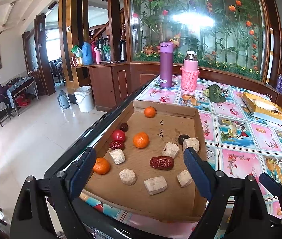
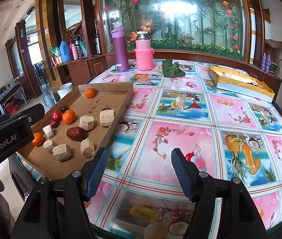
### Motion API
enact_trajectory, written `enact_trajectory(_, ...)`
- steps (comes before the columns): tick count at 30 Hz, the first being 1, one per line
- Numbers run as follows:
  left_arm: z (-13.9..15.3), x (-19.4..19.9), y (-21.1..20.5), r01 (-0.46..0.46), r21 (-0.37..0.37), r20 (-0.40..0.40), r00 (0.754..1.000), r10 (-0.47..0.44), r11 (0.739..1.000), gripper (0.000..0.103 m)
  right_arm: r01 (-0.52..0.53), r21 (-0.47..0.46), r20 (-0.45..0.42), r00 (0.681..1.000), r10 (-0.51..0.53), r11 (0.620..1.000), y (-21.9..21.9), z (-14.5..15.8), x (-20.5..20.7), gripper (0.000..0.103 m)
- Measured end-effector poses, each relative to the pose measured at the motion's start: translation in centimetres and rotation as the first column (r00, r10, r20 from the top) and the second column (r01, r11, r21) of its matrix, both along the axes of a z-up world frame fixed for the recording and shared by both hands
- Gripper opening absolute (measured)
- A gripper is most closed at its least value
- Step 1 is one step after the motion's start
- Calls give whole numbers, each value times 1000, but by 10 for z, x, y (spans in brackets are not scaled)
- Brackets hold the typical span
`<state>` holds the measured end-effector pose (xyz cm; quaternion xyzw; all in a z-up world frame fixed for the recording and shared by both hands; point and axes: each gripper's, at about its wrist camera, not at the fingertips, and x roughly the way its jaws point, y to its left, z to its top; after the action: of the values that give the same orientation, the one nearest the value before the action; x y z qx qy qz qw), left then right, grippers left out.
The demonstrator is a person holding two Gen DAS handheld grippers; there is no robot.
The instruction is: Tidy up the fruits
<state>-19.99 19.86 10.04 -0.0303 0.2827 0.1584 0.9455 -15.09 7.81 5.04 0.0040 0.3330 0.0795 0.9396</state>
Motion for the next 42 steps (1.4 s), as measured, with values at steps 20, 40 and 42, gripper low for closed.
enact_trajectory(20,2,-9,4,-160,97,44,987,157,982,98,-30,-7,14,999,30,1000,9,-1,-1,72)
enact_trajectory(40,14,-18,16,-114,58,105,989,108,992,103,-88,-14,34,995,89,996,26,9,17,80)
enact_trajectory(42,11,-18,18,-116,45,98,989,111,992,103,-85,-11,39,996,85,996,24,9,17,80)
